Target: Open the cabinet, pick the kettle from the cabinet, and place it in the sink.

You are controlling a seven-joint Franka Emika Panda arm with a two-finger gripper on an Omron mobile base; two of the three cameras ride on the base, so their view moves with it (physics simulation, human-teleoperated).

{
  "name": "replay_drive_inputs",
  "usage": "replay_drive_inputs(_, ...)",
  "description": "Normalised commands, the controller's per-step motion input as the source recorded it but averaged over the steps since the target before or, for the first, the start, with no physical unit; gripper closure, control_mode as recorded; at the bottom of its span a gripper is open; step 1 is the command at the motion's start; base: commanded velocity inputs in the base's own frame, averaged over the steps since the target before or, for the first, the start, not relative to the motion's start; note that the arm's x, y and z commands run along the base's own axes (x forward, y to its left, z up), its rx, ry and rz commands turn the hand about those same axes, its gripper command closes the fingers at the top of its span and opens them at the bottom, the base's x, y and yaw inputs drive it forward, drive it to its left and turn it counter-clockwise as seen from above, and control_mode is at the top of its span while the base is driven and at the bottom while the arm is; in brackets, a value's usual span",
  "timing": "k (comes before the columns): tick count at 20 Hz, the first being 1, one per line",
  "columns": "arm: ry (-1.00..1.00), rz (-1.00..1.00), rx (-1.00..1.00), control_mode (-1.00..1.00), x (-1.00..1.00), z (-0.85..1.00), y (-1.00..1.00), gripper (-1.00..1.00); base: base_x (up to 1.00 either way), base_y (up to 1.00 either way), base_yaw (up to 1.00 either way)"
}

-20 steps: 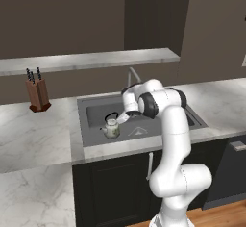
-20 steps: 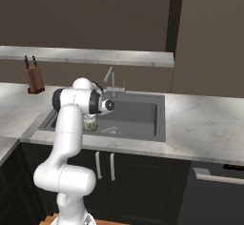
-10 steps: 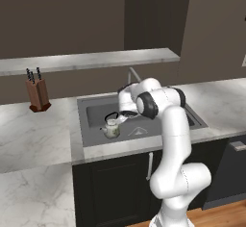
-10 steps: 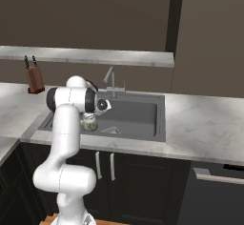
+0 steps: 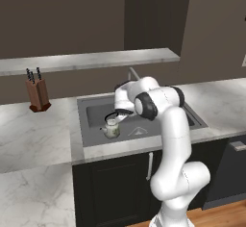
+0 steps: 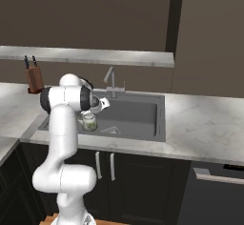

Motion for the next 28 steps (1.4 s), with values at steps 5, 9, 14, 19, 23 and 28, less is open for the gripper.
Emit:
replay_drive_inputs(5, 0.0, -0.18, -0.09, -1.0, -0.19, 0.22, 0.0, -1.0, 0.0, 0.0, 0.0)
replay_drive_inputs(9, 0.0, -0.21, -0.09, -1.0, -0.19, 0.26, 0.0, -1.0, 0.0, 0.0, 0.0)
replay_drive_inputs(14, 0.0, -0.23, -0.08, -1.0, -0.22, 0.29, 0.0, -1.0, 0.0, 0.0, 0.0)
replay_drive_inputs(19, 0.01, -0.27, -0.04, -1.0, -0.24, 0.29, 0.0, -1.0, 0.0, 0.0, 0.0)
replay_drive_inputs(23, 0.17, -0.27, 0.0, -1.0, -0.15, 0.4, 0.0, -1.0, 0.0, 0.0, 0.0)
replay_drive_inputs(28, 0.3, -0.24, 0.0, -1.0, 0.0, 0.52, 0.0, -1.0, 0.0, 0.0, 0.0)
